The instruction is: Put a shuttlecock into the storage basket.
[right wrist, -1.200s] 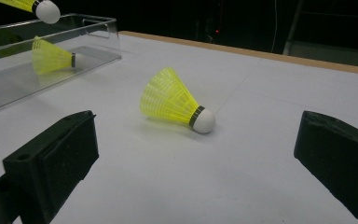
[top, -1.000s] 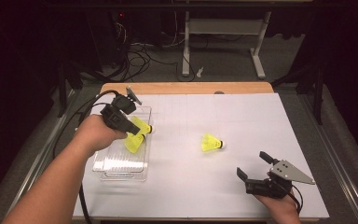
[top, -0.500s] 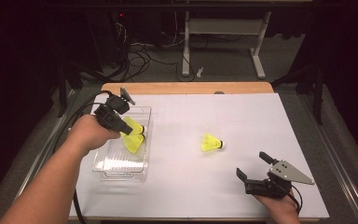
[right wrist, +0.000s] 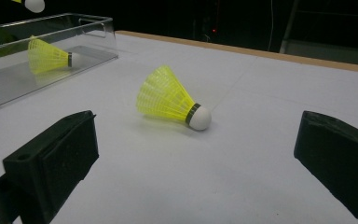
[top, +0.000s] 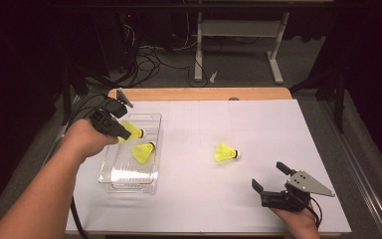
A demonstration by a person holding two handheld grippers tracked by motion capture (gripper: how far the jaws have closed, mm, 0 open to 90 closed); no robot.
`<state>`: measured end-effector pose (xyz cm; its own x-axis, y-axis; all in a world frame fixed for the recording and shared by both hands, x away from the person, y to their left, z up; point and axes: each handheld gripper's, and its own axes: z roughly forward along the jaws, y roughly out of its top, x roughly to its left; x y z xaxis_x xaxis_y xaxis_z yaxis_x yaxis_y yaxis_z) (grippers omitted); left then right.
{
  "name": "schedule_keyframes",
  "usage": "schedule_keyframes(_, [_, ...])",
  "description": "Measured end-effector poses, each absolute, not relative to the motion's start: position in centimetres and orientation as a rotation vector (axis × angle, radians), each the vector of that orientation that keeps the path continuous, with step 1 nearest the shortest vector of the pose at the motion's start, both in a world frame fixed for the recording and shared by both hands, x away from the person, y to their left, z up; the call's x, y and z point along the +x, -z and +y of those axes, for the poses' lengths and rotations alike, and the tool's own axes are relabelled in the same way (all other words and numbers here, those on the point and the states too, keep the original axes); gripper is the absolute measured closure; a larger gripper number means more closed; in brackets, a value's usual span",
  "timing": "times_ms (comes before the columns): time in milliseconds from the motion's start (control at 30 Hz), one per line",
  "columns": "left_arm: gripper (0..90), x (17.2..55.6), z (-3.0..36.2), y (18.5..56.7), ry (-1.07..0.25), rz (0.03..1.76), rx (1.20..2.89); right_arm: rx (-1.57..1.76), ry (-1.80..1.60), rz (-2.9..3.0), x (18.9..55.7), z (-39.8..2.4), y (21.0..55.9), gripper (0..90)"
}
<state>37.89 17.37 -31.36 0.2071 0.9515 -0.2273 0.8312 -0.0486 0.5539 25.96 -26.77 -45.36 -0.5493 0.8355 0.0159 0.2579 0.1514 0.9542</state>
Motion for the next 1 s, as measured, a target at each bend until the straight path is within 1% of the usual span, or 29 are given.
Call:
schedule_keyframes(300, [89.9,38.3,18.1,31.4,-0.272,1.671,1.885,1.041,-1.408,1.905,26.2,-26.6,45.4,0.2])
schedule_keyframes(567, [89.8,39.2,19.0,32.1,-0.311,1.71,1.877,1.04,-1.405,1.906,26.0,-26.7,45.4,0.2])
schedule_keyframes(1000, [89.8,40.7,18.5,33.8,-0.311,1.744,1.855,1.031,-1.404,1.915,26.0,-26.5,45.5,0.2])
